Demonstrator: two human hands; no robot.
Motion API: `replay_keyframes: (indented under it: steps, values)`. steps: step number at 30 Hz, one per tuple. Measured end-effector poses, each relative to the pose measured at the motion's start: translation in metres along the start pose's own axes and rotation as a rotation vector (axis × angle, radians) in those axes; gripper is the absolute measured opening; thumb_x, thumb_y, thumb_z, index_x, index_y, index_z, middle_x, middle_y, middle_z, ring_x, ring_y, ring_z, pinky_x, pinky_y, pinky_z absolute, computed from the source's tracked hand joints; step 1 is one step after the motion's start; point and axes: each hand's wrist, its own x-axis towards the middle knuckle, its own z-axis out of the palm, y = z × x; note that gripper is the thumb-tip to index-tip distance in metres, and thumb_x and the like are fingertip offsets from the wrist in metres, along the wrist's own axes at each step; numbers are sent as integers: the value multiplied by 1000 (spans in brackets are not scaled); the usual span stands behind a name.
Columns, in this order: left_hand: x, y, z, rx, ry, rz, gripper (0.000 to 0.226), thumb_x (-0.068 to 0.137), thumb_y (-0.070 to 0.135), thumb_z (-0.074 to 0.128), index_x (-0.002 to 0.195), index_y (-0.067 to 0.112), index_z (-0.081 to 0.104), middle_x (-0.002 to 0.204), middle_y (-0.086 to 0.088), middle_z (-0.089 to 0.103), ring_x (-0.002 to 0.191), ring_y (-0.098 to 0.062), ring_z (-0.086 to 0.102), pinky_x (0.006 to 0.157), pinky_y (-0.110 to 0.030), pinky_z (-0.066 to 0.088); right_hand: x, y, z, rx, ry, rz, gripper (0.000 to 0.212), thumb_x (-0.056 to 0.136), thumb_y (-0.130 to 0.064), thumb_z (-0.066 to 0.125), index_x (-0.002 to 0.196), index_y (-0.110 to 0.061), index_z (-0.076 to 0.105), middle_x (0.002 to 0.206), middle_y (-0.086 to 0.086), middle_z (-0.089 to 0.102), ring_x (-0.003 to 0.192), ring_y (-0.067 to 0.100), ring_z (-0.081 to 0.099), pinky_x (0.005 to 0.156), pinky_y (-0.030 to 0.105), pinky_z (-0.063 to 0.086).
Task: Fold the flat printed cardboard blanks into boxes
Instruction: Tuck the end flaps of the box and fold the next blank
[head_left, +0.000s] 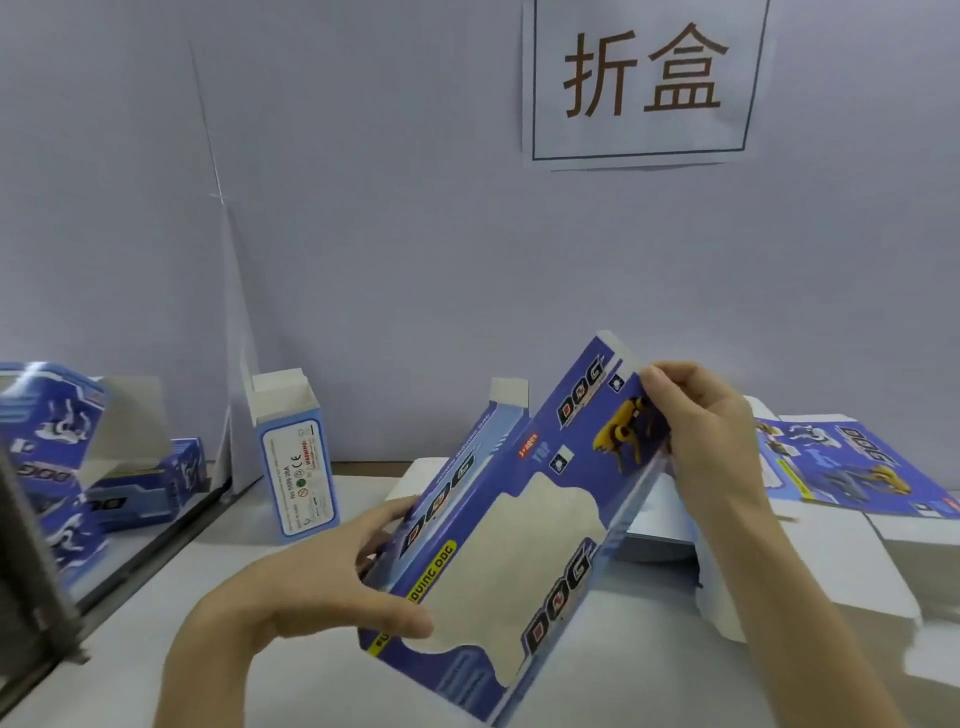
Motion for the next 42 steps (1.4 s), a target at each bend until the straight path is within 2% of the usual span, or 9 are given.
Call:
replay_keyframes:
  steps: [5, 9, 11, 16, 20, 26, 30, 34, 42]
  values:
    - [-14, -15, -18, -151, 204, -75, 108, 10, 47, 96, 107, 45, 48, 112, 11, 56, 92, -16, 68, 62, -28, 58, -2, 47, 15, -175, 128, -46, 22, 98, -6, 46, 106, -19, 60, 110, 0, 68, 97, 12, 63, 70, 12, 45]
    - [-24, -20, -20, -250, 327, -69, 86, 41, 39, 90, 119, 33, 52, 108, 1, 69, 84, -18, 73, 69, -37, 60, -22, 119, 10, -1053, -551, 158, 47, 99, -14, 43, 145, -21, 35, 149, 8, 40, 128, 26, 42, 100, 31, 39]
    - [-31, -16, -18, -232, 345, -113, 70, 52, 41, 92, 112, 30, 57, 97, -1, 74, 81, -18, 73, 68, -37, 60, -34, 148, 7, -1435, -784, 87, 68, 98, -31, 46, 153, -27, 6, 161, 8, 6, 148, 29, 7, 118, 45, 11]
    - [-60, -13, -49, -394, 532, -170, 63, 48, 38, 84, 103, 12, 68, 87, -15, 75, 66, -25, 71, 56, -37, 59, -38, 175, 0, -1517, -701, -24, 87, 92, -51, 46, 150, -35, -17, 162, 0, -12, 150, 26, -8, 118, 45, 5]
    - [-72, -12, -113, -840, 940, 73, 28, 79, 31, 73, 100, 15, 64, 83, -10, 75, 73, -26, 71, 54, -40, 59, -37, 189, 8, -1501, -690, -27, 97, 84, -60, 49, 147, -40, -21, 162, -1, -10, 149, 22, -5, 119, 44, 6]
    - [-55, 37, -206, -1249, 1000, 769, 40, 94, 36, 56, 125, 10, 56, 111, -13, 62, 95, -27, 61, 70, -35, 56, -24, 188, 21, -1413, -724, 55, 106, 79, -70, 50, 146, -39, -26, 161, -2, -15, 149, 22, -6, 120, 43, 5]
    - [-5, 20, -197, -286, 1197, 280, 75, 85, 29, 71, 147, 16, 31, 147, -8, 39, 133, -27, 39, 109, -38, 35, -36, 173, 14, -1467, -749, 36, 102, 84, -66, 49, 143, -40, -30, 161, -3, -19, 149, 22, -12, 120, 43, 1]
    - [40, -40, -158, 155, 1056, -55, 127, 73, 32, 83, 152, 11, -13, 160, -17, -4, 147, -34, 9, 117, -51, 18, -43, 162, 7, -1536, -810, 15, 96, 90, -58, 47, 147, -34, -26, 160, 0, -22, 148, 24, -17, 119, 43, -3]
    - [44, -111, -142, 932, 966, -110, 37, 92, 20, 59, 129, 17, 56, 127, -16, 50, 114, -33, 51, 86, -41, 49, -47, 156, 3, -1570, -814, -4, 93, 91, -54, 45, 148, -32, -25, 160, 0, -23, 148, 24, -18, 119, 40, -6]
